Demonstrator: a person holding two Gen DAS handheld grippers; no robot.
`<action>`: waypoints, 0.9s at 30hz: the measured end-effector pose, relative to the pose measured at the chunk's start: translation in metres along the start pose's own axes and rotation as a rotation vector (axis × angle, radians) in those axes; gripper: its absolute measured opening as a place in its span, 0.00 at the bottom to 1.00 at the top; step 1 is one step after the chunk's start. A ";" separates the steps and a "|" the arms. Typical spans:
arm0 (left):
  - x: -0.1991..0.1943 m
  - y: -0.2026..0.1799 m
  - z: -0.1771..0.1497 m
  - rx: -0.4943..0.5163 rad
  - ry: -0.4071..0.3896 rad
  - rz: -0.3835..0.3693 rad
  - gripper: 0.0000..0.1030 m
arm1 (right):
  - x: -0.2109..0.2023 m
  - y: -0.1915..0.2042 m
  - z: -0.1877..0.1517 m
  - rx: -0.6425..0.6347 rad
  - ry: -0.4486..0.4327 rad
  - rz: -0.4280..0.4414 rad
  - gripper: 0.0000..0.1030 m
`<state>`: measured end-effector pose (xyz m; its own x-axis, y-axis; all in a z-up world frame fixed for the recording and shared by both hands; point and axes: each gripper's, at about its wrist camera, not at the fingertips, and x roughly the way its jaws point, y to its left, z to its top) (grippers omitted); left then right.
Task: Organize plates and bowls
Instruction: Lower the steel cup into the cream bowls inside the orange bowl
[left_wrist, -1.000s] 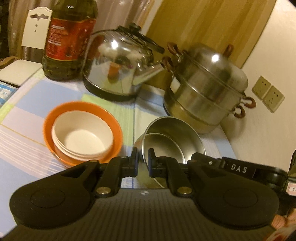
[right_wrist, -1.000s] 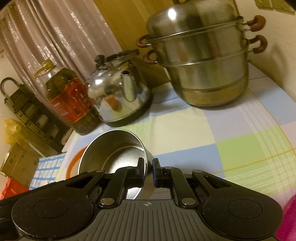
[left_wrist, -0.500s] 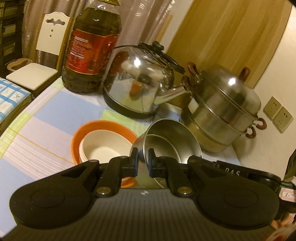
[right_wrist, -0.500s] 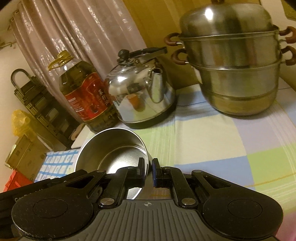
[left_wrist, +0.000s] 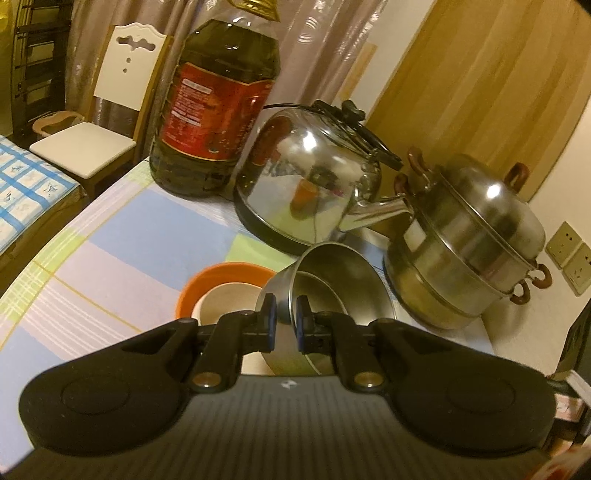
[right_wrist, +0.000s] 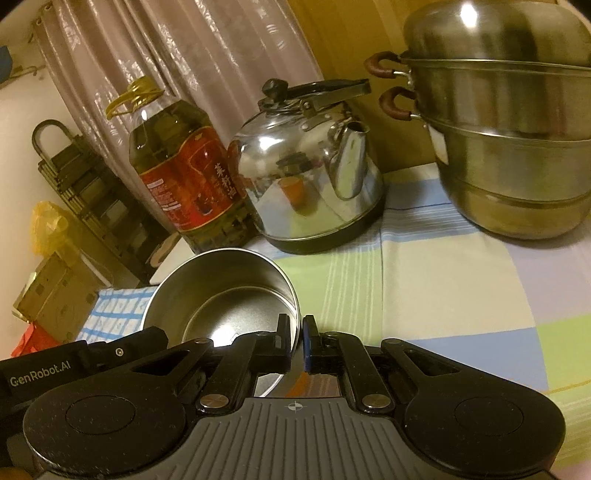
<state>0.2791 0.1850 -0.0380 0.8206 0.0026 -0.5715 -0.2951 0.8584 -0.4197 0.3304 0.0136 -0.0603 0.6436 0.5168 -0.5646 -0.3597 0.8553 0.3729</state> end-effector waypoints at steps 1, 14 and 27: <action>0.001 0.002 0.000 -0.006 -0.001 0.003 0.08 | 0.002 0.001 0.000 -0.003 0.002 0.001 0.06; 0.017 0.018 0.003 -0.061 -0.003 0.030 0.08 | 0.029 0.005 -0.001 -0.009 0.024 0.010 0.06; 0.023 0.030 0.002 -0.089 0.024 0.055 0.08 | 0.042 0.007 -0.008 -0.019 0.054 0.019 0.06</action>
<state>0.2903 0.2122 -0.0628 0.7903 0.0353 -0.6117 -0.3825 0.8083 -0.4475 0.3496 0.0420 -0.0868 0.5991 0.5339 -0.5966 -0.3848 0.8455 0.3702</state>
